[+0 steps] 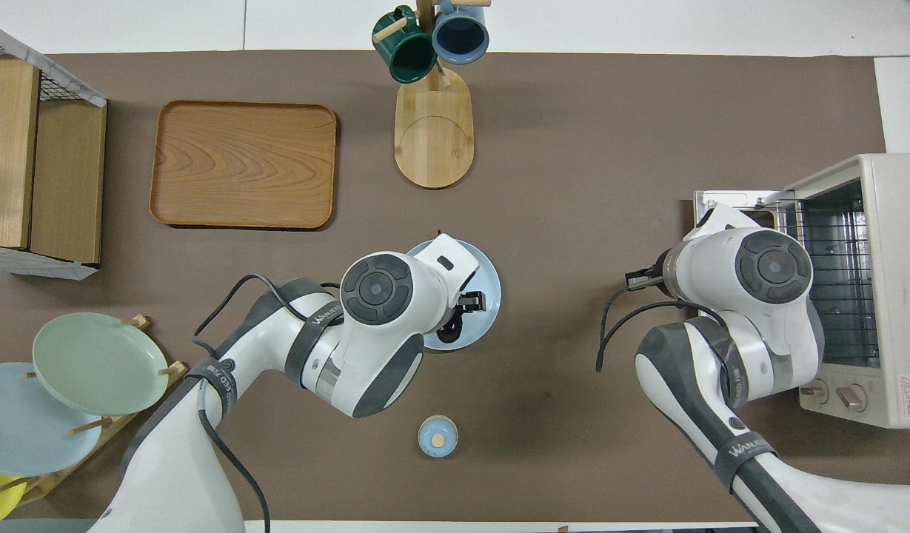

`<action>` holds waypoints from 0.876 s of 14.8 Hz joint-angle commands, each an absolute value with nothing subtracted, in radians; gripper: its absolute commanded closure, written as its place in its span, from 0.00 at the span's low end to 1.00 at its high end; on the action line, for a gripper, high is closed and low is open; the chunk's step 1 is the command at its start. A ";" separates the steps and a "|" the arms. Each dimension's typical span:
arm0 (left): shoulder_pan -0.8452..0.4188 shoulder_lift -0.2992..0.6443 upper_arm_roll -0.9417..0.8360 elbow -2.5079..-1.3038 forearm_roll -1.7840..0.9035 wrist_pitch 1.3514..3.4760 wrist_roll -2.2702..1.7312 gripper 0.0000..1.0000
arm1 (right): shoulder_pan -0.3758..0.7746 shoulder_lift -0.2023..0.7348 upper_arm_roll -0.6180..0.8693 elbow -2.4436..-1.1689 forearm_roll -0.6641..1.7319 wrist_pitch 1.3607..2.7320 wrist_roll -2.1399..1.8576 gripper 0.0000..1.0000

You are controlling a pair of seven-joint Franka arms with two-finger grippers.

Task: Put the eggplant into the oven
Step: 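Take the eggplant with the right gripper while the left gripper returns to rest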

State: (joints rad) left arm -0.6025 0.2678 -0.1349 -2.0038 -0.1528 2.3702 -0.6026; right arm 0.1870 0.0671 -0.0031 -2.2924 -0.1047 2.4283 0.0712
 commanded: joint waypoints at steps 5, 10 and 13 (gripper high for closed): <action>-0.346 0.184 -0.130 -1.764 -0.166 1.936 -0.359 0.00 | 0.379 0.170 0.002 -1.887 -0.011 2.041 0.179 0.53; -0.146 0.157 -0.126 -1.643 -0.161 1.764 -0.171 0.00 | 0.593 0.320 0.014 -1.613 -0.017 1.982 0.426 0.53; -0.049 0.103 -0.124 -1.641 -0.108 1.724 -0.062 0.00 | 0.719 0.518 0.012 -1.410 -0.069 1.968 0.564 0.53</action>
